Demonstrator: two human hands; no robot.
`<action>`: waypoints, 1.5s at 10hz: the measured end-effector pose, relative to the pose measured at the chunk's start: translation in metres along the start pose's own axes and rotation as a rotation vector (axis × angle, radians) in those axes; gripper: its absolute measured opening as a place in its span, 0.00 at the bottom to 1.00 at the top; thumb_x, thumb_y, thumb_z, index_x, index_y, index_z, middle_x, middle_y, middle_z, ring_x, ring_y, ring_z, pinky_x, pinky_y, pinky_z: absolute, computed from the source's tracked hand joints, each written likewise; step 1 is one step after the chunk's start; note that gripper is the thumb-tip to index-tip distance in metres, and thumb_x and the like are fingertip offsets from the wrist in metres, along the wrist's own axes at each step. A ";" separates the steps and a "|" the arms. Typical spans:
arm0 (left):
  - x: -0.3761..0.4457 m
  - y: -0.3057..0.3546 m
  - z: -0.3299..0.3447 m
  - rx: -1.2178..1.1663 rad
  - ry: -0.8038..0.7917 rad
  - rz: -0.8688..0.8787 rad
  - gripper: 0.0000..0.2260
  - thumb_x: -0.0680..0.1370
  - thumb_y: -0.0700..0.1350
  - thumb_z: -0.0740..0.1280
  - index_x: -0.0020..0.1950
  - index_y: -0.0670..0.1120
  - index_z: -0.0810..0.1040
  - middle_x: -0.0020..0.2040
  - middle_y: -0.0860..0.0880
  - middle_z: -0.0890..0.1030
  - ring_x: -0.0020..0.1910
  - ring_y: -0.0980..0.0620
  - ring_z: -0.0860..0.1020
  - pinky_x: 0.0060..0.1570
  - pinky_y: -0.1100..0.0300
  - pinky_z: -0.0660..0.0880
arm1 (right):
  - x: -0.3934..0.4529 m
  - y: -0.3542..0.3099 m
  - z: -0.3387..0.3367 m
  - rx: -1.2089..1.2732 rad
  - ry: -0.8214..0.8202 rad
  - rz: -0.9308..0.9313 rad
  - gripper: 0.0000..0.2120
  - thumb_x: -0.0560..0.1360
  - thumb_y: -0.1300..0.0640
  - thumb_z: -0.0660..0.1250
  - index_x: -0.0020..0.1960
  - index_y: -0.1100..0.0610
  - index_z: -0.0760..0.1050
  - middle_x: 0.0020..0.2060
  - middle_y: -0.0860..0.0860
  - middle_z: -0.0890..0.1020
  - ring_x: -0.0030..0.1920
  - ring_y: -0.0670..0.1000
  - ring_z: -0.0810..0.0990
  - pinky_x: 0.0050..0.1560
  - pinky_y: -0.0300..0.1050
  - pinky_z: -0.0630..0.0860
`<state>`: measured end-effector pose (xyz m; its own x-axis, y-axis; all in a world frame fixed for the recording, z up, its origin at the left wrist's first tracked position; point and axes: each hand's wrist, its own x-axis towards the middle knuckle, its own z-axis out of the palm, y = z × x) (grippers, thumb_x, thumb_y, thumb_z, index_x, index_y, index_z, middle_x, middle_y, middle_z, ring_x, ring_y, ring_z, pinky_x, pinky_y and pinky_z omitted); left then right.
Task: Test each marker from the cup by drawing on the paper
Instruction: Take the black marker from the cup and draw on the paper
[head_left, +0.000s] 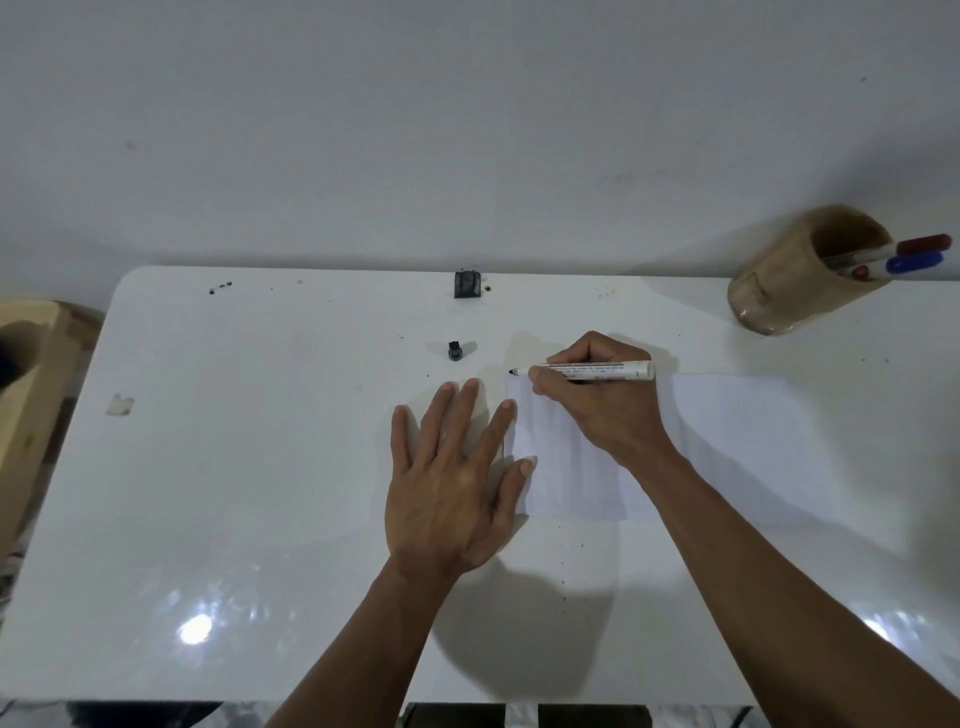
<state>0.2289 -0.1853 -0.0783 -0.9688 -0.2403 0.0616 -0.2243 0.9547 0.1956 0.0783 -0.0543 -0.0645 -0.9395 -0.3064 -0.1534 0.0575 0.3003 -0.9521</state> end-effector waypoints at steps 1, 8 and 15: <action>0.000 0.000 0.000 0.003 0.012 0.002 0.25 0.80 0.62 0.58 0.75 0.55 0.69 0.78 0.45 0.67 0.79 0.43 0.61 0.75 0.34 0.56 | 0.001 0.000 0.000 -0.016 -0.011 -0.002 0.09 0.69 0.59 0.81 0.38 0.59 0.81 0.37 0.56 0.87 0.40 0.60 0.87 0.41 0.60 0.83; 0.003 0.003 -0.016 -0.039 0.070 0.011 0.24 0.80 0.62 0.58 0.74 0.55 0.70 0.78 0.45 0.67 0.79 0.43 0.62 0.74 0.34 0.57 | -0.001 -0.032 -0.013 0.185 -0.042 0.071 0.08 0.71 0.65 0.79 0.41 0.60 0.80 0.36 0.53 0.87 0.40 0.58 0.88 0.43 0.52 0.85; 0.082 -0.015 -0.049 -0.213 -0.135 -0.308 0.17 0.82 0.47 0.62 0.71 0.49 0.72 0.65 0.45 0.75 0.65 0.42 0.72 0.61 0.47 0.69 | -0.053 -0.066 -0.029 0.624 0.088 0.318 0.13 0.72 0.70 0.76 0.44 0.55 0.76 0.45 0.53 0.88 0.45 0.54 0.87 0.42 0.47 0.81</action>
<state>0.1581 -0.2278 -0.0284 -0.8678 -0.4711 -0.1583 -0.4936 0.7801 0.3844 0.1141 -0.0317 0.0141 -0.8672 -0.2077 -0.4525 0.4921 -0.2191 -0.8426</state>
